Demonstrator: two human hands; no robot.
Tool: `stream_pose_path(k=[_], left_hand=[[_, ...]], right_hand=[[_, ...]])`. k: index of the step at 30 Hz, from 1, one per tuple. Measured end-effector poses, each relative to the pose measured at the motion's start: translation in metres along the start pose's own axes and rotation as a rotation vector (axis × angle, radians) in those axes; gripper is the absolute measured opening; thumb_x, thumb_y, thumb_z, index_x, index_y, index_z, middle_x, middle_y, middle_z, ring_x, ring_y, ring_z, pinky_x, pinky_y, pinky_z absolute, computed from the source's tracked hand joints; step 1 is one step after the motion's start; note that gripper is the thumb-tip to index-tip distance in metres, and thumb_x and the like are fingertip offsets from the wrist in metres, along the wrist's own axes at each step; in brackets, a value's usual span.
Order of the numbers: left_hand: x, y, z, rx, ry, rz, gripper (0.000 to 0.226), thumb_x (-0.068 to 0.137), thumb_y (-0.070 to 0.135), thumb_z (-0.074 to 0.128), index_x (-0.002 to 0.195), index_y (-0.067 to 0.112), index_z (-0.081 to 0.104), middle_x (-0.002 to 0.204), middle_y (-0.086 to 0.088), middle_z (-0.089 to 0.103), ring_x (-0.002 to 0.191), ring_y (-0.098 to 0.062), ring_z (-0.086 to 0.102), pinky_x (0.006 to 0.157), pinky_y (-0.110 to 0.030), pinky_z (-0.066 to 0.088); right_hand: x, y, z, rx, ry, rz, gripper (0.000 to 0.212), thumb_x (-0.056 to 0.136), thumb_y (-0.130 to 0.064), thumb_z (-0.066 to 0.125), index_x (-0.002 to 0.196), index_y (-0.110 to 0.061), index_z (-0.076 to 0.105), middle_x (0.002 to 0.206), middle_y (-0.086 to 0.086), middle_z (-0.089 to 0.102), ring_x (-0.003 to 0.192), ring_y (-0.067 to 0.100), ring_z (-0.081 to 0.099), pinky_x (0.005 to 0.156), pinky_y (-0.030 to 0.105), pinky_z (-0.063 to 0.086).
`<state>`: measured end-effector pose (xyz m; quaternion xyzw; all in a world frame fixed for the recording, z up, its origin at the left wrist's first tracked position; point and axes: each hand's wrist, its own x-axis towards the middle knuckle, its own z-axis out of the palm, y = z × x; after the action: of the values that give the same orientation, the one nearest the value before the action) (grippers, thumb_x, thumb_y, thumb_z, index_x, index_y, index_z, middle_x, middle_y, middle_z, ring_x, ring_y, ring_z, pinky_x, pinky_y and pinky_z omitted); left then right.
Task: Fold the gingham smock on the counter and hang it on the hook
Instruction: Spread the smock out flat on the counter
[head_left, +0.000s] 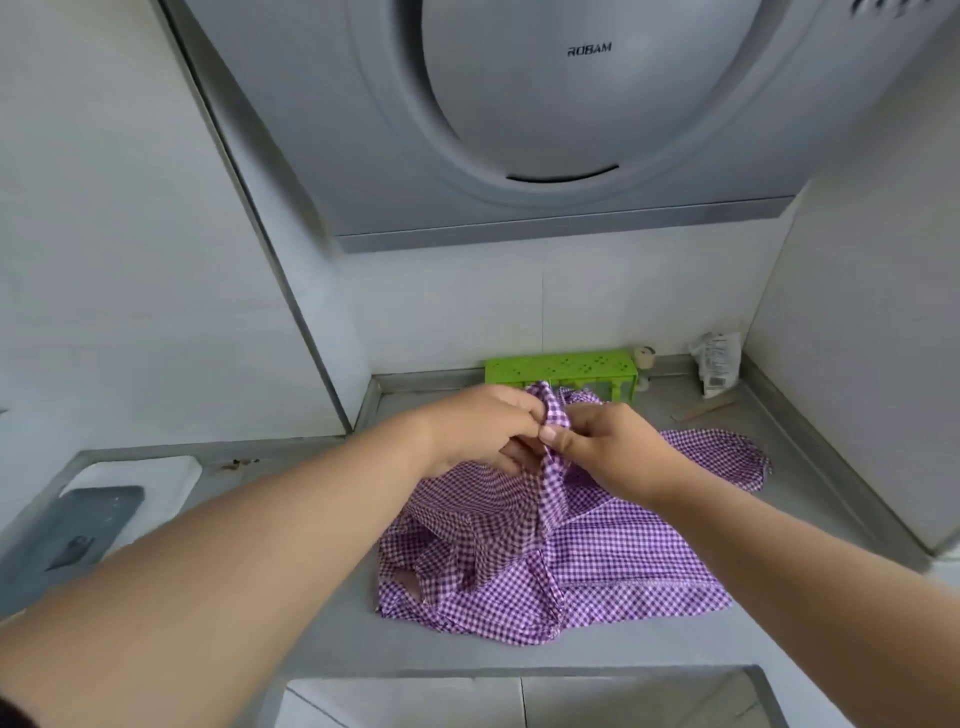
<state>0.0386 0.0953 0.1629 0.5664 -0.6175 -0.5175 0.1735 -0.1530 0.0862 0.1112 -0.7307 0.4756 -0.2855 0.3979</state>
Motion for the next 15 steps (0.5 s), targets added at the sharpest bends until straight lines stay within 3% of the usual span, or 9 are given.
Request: stream_pose_path(k=[4,7,9,10,11,13,15], left_hand=[[-0.025,0.005,-0.019,0.043,-0.027,0.008,0.017,0.105,0.012,0.058,0.108,0.006,0.073,0.1,-0.012,0.081,0.091,-0.025,0.078,0.087,-0.036,0.062],[-0.038,0.014,-0.035,0.14,0.04,0.03,0.015,0.105,0.018,0.06,0.105,0.01,0.073,0.092,-0.006,0.081,0.083,-0.021,0.074,0.082,-0.035,0.059],[-0.042,0.014,-0.047,0.27,0.171,0.055,0.015,0.105,0.022,0.059,0.108,0.015,0.073,0.092,0.003,0.077,0.082,-0.015,0.067,0.075,-0.027,0.055],[-0.042,0.013,-0.052,0.349,0.251,0.075,0.016,0.106,0.026,0.058,0.11,0.019,0.072,0.098,0.007,0.074,0.087,-0.011,0.065,0.072,-0.023,0.05],[-0.043,0.012,-0.057,0.392,0.321,0.091,0.017,0.108,0.027,0.056,0.114,0.022,0.071,0.106,0.01,0.072,0.094,-0.01,0.063,0.071,-0.02,0.046],[-0.041,0.012,-0.064,0.378,0.373,0.117,0.023,0.111,0.02,0.05,0.125,0.024,0.068,0.12,0.012,0.066,0.103,-0.006,0.06,0.071,-0.011,0.042],[-0.049,0.019,-0.064,0.353,0.314,0.139,0.035,0.109,0.003,0.045,0.132,0.018,0.067,0.119,0.007,0.067,0.096,0.003,0.062,0.073,-0.003,0.044]], right_hand=[[-0.004,-0.014,0.01,-0.076,0.039,0.004,0.046,0.095,-0.037,0.073,0.063,-0.014,0.05,0.048,-0.01,0.041,0.042,0.005,0.032,0.046,0.024,0.027],[-0.008,-0.022,0.01,-0.098,0.081,0.03,0.048,0.095,-0.041,0.072,0.071,-0.004,0.055,0.059,-0.002,0.043,0.054,0.012,0.034,0.054,0.031,0.03],[-0.013,-0.029,0.005,0.076,0.051,0.052,0.047,0.094,-0.045,0.071,0.084,0.0,0.062,0.07,0.009,0.062,0.064,0.021,0.052,0.065,0.038,0.049],[-0.015,-0.034,0.002,0.193,0.014,0.064,0.045,0.094,-0.046,0.07,0.091,-0.001,0.067,0.084,0.017,0.072,0.076,0.03,0.065,0.08,0.051,0.057],[-0.018,-0.043,-0.001,0.324,-0.028,0.072,0.041,0.097,-0.041,0.067,0.097,0.0,0.069,0.097,0.022,0.075,0.092,0.039,0.071,0.094,0.057,0.056],[-0.024,-0.065,-0.011,0.612,-0.104,0.09,0.026,0.104,-0.019,0.057,0.102,0.004,0.068,0.105,0.024,0.075,0.099,0.039,0.072,0.095,0.048,0.058],[-0.03,-0.088,-0.02,0.803,-0.192,0.087,0.025,0.102,-0.013,0.05,0.107,0.006,0.066,0.107,0.022,0.074,0.096,0.03,0.073,0.088,0.038,0.061]])
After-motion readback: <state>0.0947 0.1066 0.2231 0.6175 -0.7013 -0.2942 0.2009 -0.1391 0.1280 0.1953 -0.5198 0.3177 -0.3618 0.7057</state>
